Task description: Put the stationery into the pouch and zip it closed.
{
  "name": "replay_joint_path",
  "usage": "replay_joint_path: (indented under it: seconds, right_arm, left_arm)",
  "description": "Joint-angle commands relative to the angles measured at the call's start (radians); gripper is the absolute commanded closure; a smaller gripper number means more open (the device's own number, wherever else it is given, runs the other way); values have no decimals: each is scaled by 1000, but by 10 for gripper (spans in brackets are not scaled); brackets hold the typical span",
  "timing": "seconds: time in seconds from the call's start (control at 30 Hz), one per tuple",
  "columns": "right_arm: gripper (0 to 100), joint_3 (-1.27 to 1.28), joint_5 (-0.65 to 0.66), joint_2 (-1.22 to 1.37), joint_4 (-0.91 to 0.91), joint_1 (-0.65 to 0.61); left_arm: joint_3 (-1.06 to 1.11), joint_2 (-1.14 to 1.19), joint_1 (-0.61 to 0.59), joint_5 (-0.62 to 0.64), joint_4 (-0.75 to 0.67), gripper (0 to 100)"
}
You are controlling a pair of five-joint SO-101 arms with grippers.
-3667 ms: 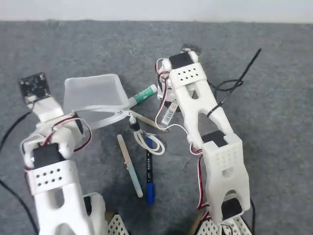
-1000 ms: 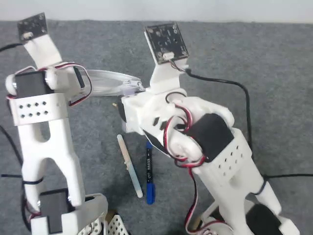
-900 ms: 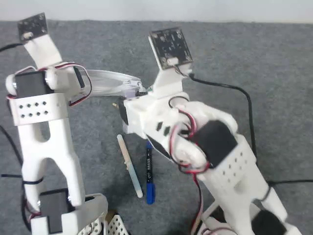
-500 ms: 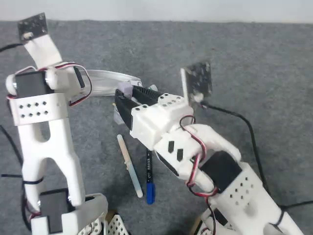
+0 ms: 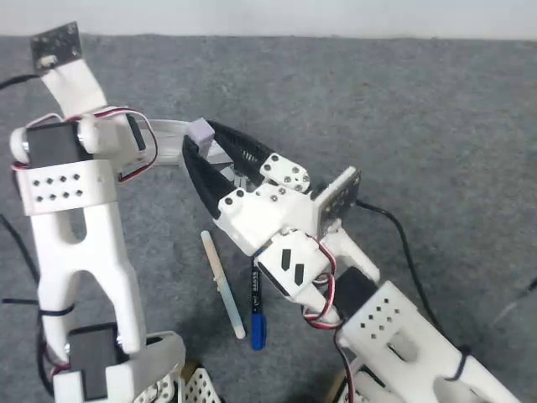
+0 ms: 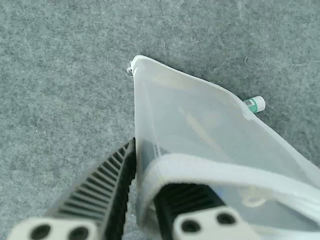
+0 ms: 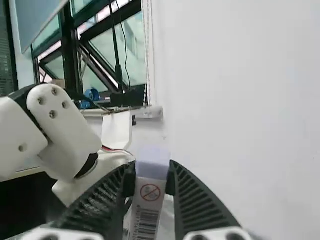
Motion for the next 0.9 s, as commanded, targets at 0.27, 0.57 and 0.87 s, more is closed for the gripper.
replay_joint_path:
  seconds: [0.27,0.57,0.87]
  right_arm:
    - [992,-9,209,371,-418,13]
    - [992,57,339,530,-564,10]
    - [936,89,359,547,-562,7]
  left_arm:
    - [-5,-9,6,21,-29,991]
    - [-5,-9,3,21,-29,991]
    - [-5,-5,2,21,-31,991]
